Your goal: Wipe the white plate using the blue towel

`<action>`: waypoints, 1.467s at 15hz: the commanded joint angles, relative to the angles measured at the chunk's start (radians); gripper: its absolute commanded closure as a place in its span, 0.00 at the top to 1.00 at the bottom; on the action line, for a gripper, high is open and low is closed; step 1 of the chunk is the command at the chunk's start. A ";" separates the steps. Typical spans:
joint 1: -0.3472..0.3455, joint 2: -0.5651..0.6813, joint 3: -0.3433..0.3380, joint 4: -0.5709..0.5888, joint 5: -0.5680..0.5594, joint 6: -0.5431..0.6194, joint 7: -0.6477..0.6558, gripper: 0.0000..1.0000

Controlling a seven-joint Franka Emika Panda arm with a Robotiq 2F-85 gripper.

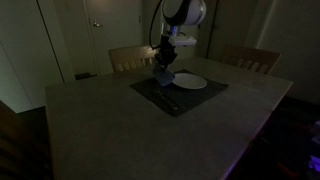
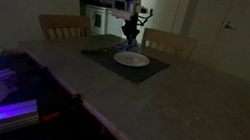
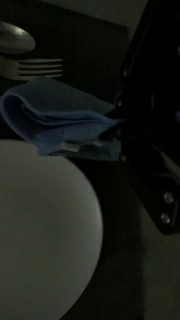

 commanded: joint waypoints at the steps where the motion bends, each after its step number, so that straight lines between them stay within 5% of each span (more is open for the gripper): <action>1: -0.030 0.048 0.017 0.045 0.036 0.053 -0.037 0.02; 16: -0.080 0.120 0.065 0.072 0.113 0.057 -0.099 0.02; 17: -0.080 0.116 0.064 0.071 0.111 0.054 -0.099 0.26; 22: -0.058 0.077 0.053 0.061 0.091 0.023 -0.090 0.62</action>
